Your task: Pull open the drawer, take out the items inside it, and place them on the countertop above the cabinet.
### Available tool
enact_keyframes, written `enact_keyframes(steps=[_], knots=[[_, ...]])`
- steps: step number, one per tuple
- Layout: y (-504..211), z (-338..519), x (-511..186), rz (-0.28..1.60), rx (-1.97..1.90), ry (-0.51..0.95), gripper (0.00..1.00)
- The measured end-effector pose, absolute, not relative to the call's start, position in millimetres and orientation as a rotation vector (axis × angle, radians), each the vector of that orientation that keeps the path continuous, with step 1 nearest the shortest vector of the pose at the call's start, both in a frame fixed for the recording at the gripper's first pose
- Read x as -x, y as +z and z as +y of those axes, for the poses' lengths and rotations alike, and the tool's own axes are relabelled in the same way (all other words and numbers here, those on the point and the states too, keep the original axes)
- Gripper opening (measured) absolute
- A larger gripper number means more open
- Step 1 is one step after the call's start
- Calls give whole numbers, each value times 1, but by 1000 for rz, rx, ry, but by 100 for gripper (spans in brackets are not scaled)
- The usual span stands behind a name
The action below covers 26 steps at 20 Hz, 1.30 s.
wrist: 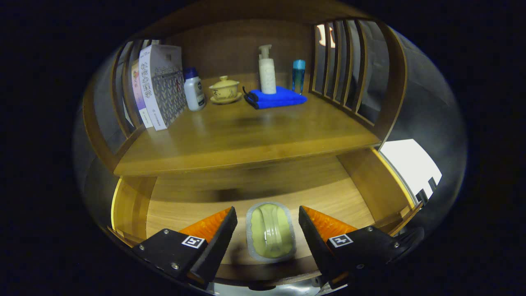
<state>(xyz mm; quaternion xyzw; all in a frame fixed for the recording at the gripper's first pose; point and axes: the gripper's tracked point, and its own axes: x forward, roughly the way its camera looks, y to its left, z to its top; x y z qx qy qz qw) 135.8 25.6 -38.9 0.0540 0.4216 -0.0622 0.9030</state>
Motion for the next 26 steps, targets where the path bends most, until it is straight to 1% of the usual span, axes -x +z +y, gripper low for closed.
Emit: enact_keyframes(steps=[1, 3, 4, 5, 7, 9, 12, 15, 16, 19, 26], knots=[[-45, 25, -135, 897, -123, -126, 94], [-57, 24, -133, 938, -154, -128, 90], [-61, 24, -133, 949, -170, -130, 85], [-66, 22, -132, 963, -183, -132, 82], [-71, 22, -132, 977, -191, -119, 69], [-77, 23, -133, 988, -203, -106, 54], [-79, 22, -133, 992, -192, -90, 26], [-79, 23, -132, 990, -185, -78, 20], [-79, 24, -132, 986, -183, -69, 15], [-65, 32, -139, 904, -184, -28, 14], [-6, 39, -135, 669, -111, 5, 14]])
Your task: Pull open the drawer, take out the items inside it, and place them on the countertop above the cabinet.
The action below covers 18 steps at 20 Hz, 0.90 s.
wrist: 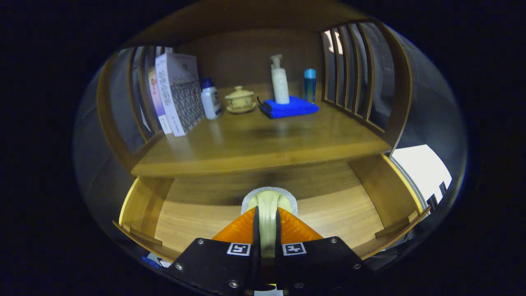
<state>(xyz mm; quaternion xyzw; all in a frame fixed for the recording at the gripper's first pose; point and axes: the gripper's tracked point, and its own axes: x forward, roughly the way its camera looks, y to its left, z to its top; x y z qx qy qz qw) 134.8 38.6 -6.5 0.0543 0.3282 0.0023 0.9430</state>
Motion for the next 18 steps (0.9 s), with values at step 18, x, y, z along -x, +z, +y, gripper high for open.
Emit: enact_keyframes(steps=[18], knots=[[124, 49, -230, 348, -28, 57, 14]])
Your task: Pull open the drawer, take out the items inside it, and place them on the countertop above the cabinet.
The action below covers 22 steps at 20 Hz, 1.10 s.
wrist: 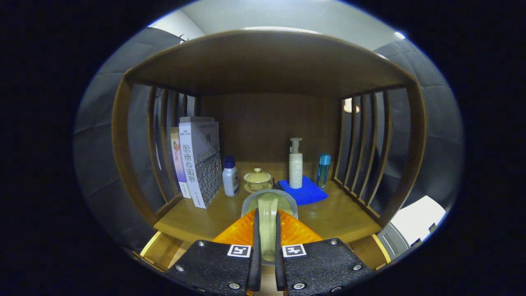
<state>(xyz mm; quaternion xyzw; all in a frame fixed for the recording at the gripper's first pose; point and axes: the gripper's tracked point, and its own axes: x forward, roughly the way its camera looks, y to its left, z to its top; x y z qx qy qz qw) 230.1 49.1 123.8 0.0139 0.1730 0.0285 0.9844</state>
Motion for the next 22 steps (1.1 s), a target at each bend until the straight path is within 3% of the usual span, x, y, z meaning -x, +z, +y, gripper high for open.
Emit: enact_keyframes(steps=[7, 17, 22], knots=[[66, 50, -268, 539, -10, 96, 15], [50, 42, -288, 563, 0, 76, 26], [54, 44, -284, 497, 32, 83, 94]])
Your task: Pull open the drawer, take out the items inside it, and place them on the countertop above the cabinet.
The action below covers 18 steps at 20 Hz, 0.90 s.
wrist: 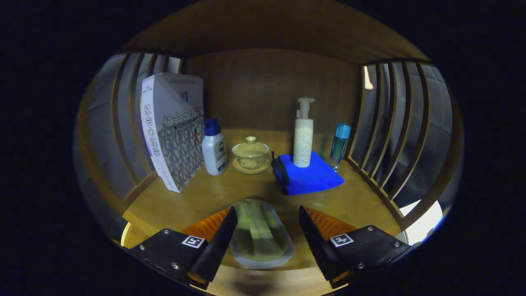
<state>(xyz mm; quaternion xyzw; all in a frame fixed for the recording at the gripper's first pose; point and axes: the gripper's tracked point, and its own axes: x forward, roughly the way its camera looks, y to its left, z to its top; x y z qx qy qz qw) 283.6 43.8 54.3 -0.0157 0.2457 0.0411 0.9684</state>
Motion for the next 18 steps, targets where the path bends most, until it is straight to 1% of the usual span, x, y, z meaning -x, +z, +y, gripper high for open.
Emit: enact_keyframes(steps=[6, 14, 18], knots=[[93, 51, -254, 332, 81, 109, 95], [123, 51, -170, 146, 58, 77, 95], [122, 56, -131, 111, 72, 70, 95]])
